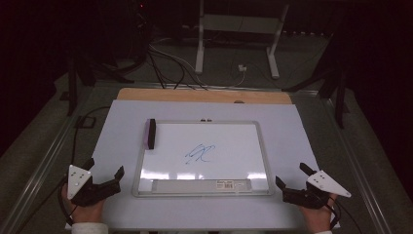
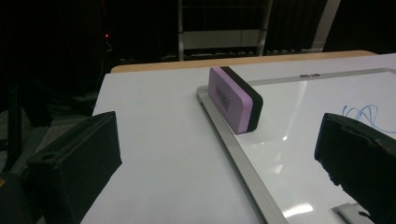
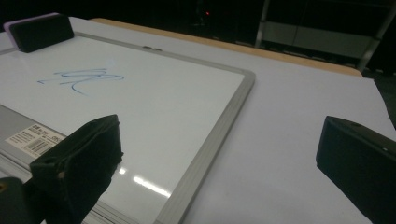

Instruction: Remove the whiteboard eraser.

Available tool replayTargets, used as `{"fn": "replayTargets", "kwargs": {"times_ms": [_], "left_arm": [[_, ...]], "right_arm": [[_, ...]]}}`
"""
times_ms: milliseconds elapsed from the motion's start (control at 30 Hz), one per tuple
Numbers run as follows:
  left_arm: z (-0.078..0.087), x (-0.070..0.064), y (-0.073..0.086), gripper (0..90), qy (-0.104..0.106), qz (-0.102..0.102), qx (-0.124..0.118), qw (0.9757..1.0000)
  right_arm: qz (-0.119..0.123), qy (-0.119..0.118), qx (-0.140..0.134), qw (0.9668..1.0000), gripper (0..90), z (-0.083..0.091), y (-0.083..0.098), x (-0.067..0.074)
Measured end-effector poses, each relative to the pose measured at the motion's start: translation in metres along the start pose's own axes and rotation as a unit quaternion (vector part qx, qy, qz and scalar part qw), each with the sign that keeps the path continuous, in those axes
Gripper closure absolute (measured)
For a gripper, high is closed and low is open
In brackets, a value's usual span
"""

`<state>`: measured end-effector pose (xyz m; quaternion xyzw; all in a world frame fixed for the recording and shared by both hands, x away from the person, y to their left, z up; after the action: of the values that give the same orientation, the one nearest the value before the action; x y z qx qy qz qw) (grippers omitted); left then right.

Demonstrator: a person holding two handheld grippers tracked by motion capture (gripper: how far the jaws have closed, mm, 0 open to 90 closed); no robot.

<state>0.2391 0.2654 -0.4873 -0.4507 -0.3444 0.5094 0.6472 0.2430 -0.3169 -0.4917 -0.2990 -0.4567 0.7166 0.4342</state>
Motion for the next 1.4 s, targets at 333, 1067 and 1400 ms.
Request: {"fn": "replayTargets", "kwargs": {"times_ms": [333, 1067, 1400], "left_arm": [[-0.005, 0.000, 0.004, 1.2, -0.009, 0.002, 0.025, 0.9997], [-0.014, 0.001, -0.040, 1.2, -0.017, -0.012, 0.018, 0.9996], [-0.031, 0.002, -0.057, 1.2, 0.006, 0.000, 0.014, 0.9999]], "right_arm": [[-0.017, -0.004, -0.010, 0.9998, 0.6, -0.001, 0.003, -0.003], [-0.037, 0.024, -0.023, 0.9988, 0.6, 0.001, 0.005, -0.008], [-0.038, 0.025, -0.025, 0.9987, 0.6, 0.003, 0.006, -0.010]]}}
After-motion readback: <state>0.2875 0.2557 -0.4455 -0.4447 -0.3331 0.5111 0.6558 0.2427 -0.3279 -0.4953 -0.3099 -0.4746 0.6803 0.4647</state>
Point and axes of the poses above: each handheld gripper's, and its own axes: z roughly backward along the jaws, y roughly out of its underside, x roughly to its left, the point moved 3 cm from there along -z, roughly forward along the jaws, and after that the axes turned 3 degrees about x, right-handed, at the moved point
